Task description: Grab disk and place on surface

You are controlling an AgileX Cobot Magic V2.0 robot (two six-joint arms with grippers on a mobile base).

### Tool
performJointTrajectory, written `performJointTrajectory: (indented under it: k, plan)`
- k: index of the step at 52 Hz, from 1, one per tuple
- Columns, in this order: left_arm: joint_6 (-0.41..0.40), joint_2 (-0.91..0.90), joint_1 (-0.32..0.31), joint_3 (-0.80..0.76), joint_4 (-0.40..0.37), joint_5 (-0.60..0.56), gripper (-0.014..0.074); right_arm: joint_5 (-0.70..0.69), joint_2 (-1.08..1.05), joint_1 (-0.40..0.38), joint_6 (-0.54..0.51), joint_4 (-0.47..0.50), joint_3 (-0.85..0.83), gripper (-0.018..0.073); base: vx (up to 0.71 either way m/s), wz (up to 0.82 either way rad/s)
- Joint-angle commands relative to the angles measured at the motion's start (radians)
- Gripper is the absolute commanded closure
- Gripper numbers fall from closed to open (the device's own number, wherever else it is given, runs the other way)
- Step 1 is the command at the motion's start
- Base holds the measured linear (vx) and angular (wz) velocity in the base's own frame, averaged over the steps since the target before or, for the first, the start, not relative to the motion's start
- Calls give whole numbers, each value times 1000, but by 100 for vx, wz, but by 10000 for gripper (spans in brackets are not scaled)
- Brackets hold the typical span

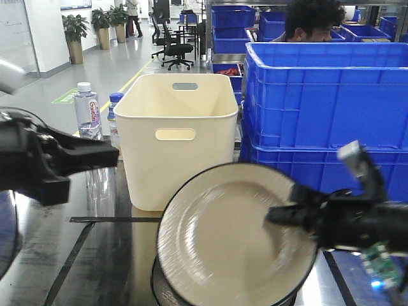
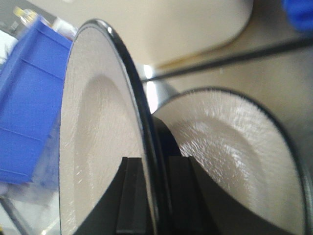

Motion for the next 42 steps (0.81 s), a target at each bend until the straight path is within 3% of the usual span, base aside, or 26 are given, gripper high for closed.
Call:
performJointTrajectory:
  k: [1, 7, 15, 23, 31, 36, 42]
  plan:
    - [-40, -67, 2, -27, -36, -39, 604, -60, 11, 37, -56, 100, -31, 519, 0, 0]
    - [-105, -98, 2, -27, 38, -32, 601, -54, 51, 46, -97, 100, -31, 419, 0, 0]
    - [-197, -121, 2, -27, 139, -30, 601, -38, 64, 45, -151, 69, -31, 200, 0, 0]
    - [-255, -130, 2, -27, 191, -29, 601, -80, 44, 43, -434, -14, -31, -20, 0, 0]
    - [-298, -133, 2, -27, 254, -28, 599, -280, -13, 43, -612, -100, -31, -74, 0, 0]
    - [-355, -130, 2, -26, 391, -28, 598, -421, -65, 43, -619, -152, -31, -57, 0, 0]
    - [-569, -130, 2, 2, 680, -41, 598, -466, -143, 43, -610, -196, -31, 10, 0, 0]
